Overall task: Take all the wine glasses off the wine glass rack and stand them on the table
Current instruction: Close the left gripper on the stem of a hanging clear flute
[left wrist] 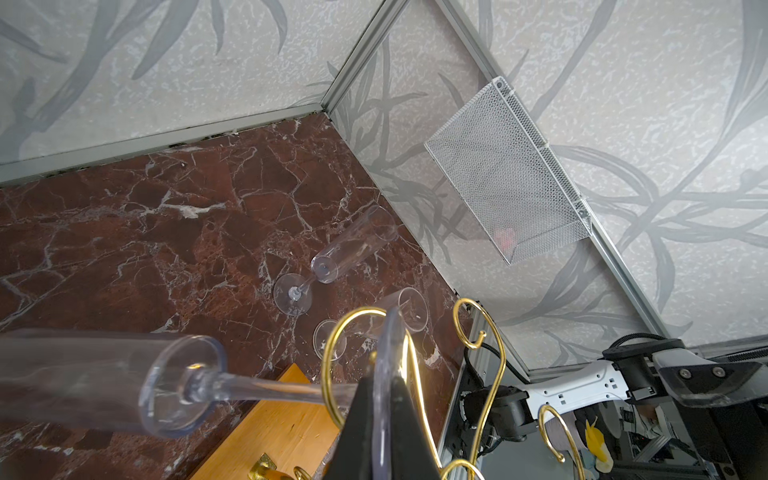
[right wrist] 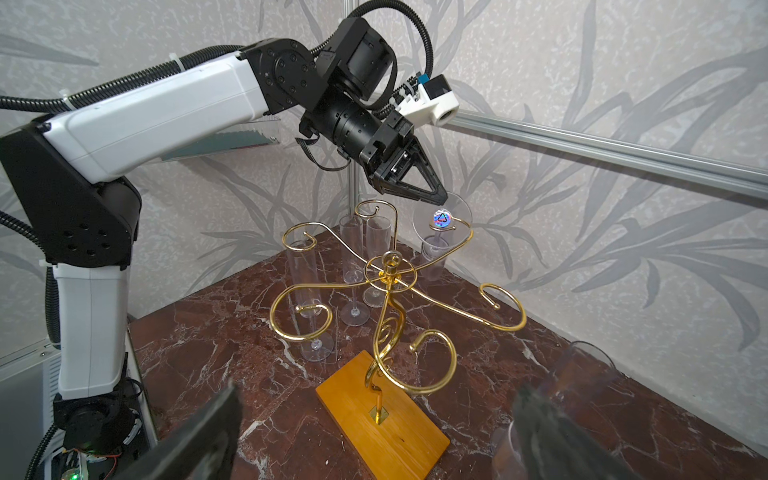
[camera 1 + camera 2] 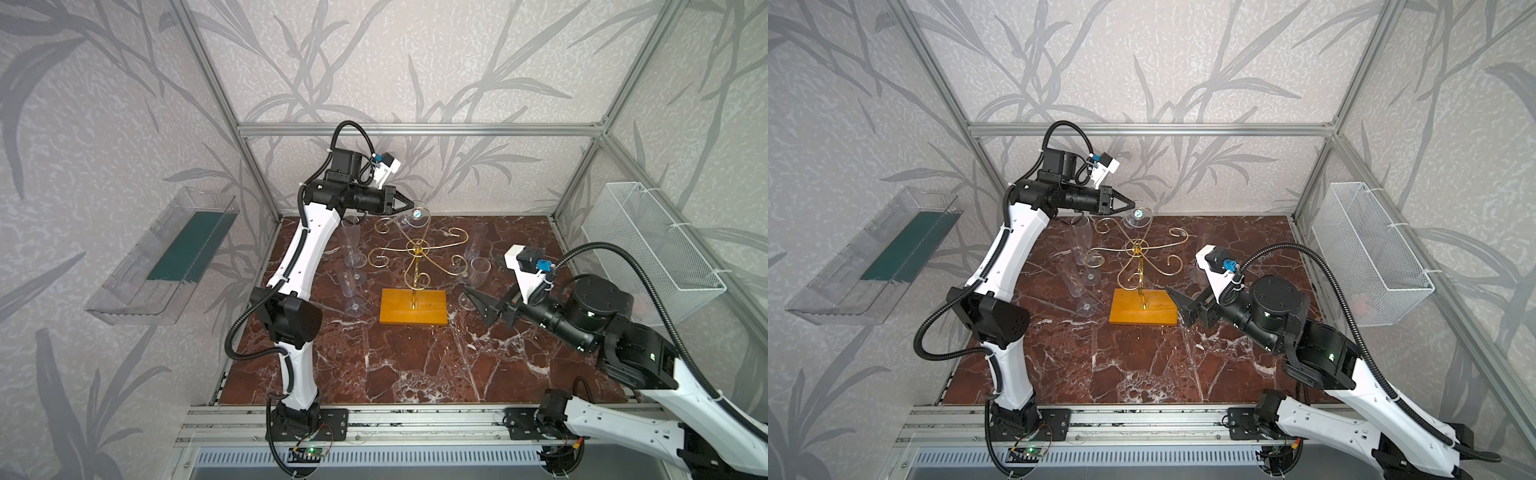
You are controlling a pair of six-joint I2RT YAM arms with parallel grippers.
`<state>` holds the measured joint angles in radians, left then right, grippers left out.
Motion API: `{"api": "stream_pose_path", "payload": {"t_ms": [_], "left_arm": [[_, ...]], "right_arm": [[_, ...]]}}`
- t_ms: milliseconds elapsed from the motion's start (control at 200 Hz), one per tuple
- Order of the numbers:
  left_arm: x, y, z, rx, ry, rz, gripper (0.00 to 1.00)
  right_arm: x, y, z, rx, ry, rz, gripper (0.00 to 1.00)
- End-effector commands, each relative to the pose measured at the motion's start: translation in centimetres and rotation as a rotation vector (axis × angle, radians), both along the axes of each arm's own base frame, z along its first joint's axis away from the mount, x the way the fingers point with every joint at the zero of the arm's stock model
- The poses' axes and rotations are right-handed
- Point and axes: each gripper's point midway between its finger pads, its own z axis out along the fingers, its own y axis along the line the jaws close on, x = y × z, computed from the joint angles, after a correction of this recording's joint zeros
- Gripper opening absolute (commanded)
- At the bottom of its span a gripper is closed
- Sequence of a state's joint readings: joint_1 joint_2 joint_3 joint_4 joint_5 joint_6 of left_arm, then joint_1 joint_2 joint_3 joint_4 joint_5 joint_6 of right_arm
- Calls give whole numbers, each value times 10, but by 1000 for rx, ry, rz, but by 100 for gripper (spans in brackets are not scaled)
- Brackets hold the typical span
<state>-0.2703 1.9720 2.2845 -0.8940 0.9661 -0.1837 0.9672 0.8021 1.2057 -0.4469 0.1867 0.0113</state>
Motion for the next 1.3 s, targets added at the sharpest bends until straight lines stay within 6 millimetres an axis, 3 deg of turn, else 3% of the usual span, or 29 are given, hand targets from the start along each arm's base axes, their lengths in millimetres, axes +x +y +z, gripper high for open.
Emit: {"api": "stream_pose_path", "payload": {"t_ms": [0, 585, 910, 1294], "left_arm": [[-3, 3, -7, 33, 28, 22, 2], [-1, -9, 34, -152, 58, 27, 0], [13, -12, 35, -184, 76, 76, 0], [1, -26, 44, -215, 98, 32, 0]], "right_arm": [[0, -8, 7, 37, -14, -27, 99], [-5, -21, 11, 79, -23, -45, 99], [-8, -25, 12, 95, -21, -48, 99], [-7, -25, 10, 94, -17, -51, 99]]}}
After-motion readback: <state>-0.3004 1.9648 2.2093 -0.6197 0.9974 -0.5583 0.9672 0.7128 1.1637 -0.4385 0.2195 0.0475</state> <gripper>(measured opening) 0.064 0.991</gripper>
